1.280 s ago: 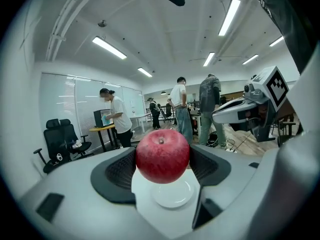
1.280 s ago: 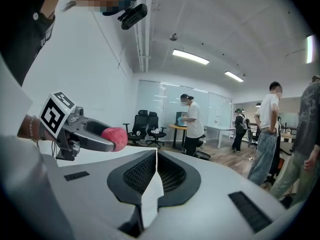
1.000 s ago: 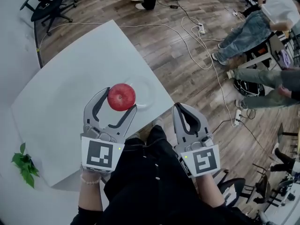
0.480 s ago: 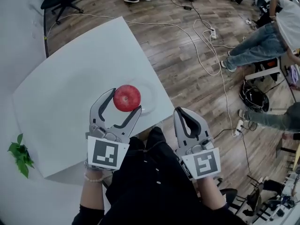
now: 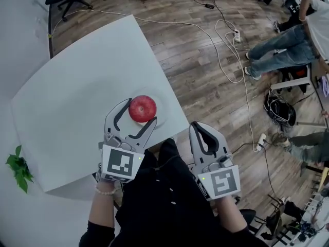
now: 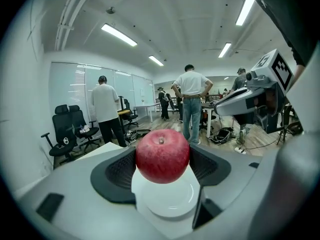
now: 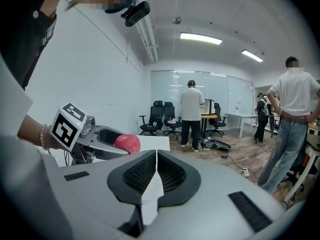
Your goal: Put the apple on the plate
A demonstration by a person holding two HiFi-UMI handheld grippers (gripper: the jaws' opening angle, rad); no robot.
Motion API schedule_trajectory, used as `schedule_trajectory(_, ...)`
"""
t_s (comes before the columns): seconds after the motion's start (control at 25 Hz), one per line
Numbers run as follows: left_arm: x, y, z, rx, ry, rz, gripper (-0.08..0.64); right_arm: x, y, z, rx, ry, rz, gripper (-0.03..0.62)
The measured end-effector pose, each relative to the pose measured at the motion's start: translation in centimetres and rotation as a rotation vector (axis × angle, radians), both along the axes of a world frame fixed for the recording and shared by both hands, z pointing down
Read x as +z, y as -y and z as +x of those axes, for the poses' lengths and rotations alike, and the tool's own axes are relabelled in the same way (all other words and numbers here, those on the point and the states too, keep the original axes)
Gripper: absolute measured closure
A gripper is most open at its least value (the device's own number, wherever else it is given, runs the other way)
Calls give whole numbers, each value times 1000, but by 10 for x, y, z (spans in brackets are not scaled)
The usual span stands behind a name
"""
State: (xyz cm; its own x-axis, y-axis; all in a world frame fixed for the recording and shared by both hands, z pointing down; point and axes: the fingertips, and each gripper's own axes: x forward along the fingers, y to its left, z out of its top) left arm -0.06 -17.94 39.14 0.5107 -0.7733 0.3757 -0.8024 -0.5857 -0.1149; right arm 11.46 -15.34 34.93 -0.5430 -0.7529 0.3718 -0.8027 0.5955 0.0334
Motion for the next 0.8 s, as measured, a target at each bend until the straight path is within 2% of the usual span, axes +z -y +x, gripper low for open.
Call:
schedule_trajectory(0.16, 21, 6, 7, 23, 40, -12, 215, 4, 5, 3, -10, -1, -20, 548)
schedule_trajectory(0.52, 71, 10, 13, -9, 30, -109, 215, 15, 10, 15, -7, -8, -43, 548)
schedule_trajectory(0.8, 103, 13, 16, -5, 56, -172, 215, 23, 11, 21, 5, -10, -58, 548)
